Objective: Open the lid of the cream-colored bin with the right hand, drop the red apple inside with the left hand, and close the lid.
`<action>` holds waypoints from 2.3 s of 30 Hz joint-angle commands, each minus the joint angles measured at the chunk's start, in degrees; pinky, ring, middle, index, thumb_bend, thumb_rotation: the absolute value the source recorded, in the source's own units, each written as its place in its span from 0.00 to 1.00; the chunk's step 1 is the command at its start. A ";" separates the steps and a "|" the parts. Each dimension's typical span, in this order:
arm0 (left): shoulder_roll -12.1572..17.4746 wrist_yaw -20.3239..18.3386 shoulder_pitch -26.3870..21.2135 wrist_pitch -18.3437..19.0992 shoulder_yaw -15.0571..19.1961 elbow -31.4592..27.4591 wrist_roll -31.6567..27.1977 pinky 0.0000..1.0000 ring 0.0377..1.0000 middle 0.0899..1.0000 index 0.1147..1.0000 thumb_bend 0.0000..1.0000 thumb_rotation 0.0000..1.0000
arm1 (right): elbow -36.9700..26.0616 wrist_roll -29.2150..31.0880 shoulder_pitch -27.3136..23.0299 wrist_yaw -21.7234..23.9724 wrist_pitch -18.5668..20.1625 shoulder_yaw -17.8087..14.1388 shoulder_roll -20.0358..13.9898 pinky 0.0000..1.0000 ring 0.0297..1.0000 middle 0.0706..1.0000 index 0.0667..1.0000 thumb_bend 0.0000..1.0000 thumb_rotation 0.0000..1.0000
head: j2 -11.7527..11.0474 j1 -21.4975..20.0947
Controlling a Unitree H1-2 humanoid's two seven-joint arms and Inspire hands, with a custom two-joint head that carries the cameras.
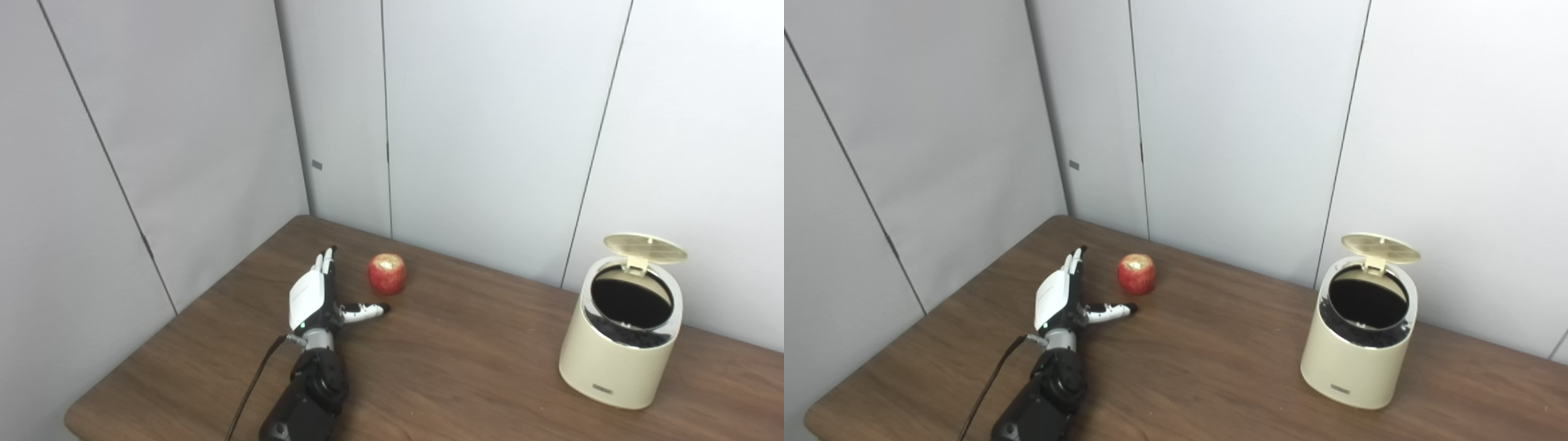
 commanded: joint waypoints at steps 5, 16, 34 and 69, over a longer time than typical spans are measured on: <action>-0.80 -1.79 0.43 0.45 -3.43 0.80 0.04 0.79 0.92 0.99 0.99 1.00 0.22 | 1.98 -1.05 -0.22 -1.53 -3.49 0.40 -0.82 0.45 0.62 0.65 0.65 0.55 0.85 | 0.09 -0.39; -0.69 -2.66 -2.10 0.72 -6.74 2.41 0.00 0.78 0.91 0.98 0.98 1.00 0.23 | 0.59 -1.65 0.37 -0.92 -1.82 0.87 -0.74 0.42 0.60 0.65 0.65 0.61 0.92 | 0.19 -1.44; -0.34 -3.36 -8.17 3.62 -8.43 10.93 -0.38 0.91 0.97 1.00 1.00 1.00 0.24 | -1.04 -1.12 1.15 -0.26 -0.51 0.83 -0.30 0.39 0.57 0.64 0.63 0.71 0.98 | 0.28 -2.81; 0.07 14.67 -10.21 -2.13 -10.63 16.29 2.89 0.22 0.27 0.35 0.45 0.52 0.00 | -2.96 -1.18 1.60 -0.30 1.51 2.28 0.58 0.40 0.59 0.64 0.63 0.75 0.99 | 0.24 -5.07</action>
